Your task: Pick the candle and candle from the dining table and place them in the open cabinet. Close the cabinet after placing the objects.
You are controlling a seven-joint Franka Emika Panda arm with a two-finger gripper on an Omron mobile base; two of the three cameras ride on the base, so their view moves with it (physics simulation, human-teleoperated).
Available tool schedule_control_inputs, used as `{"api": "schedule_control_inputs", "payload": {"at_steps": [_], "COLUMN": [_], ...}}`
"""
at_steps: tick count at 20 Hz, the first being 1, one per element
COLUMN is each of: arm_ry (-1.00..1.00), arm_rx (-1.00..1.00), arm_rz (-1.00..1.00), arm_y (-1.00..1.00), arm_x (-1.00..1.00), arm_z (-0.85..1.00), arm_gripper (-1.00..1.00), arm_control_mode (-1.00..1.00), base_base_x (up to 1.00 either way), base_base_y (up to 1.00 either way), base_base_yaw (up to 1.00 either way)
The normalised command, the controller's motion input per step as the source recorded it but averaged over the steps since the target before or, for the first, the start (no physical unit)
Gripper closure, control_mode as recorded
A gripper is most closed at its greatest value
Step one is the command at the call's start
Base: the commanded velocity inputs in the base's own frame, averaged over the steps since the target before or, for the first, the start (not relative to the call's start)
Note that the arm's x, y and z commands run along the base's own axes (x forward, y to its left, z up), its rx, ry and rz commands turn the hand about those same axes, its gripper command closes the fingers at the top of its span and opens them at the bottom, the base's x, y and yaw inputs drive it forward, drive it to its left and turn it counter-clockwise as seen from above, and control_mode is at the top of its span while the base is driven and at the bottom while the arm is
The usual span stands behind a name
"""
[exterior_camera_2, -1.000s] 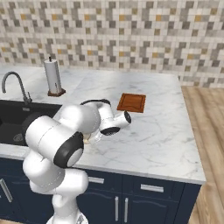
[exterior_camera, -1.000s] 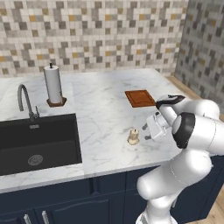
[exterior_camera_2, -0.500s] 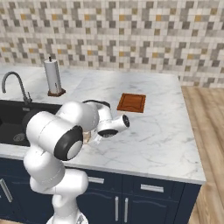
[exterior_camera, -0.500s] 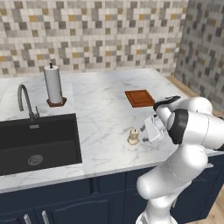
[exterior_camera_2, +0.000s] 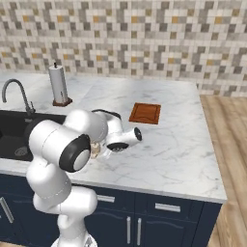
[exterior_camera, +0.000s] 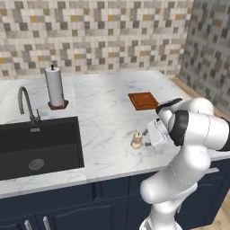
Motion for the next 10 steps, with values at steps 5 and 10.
{"api": "schedule_control_inputs", "payload": {"at_steps": [5, 10], "arm_ry": [0.0, 0.0], "arm_rx": [0.0, 0.0], "arm_rz": [0.0, 0.0], "arm_y": [0.17, 0.09], "arm_x": [0.06, 0.12], "arm_z": [0.0, -0.1], "arm_gripper": [-1.0, -1.0], "arm_control_mode": [-1.0, -1.0], "base_base_x": [0.0, 0.0], "base_base_y": [0.0, 0.0], "base_base_yaw": [0.0, 0.0]}}
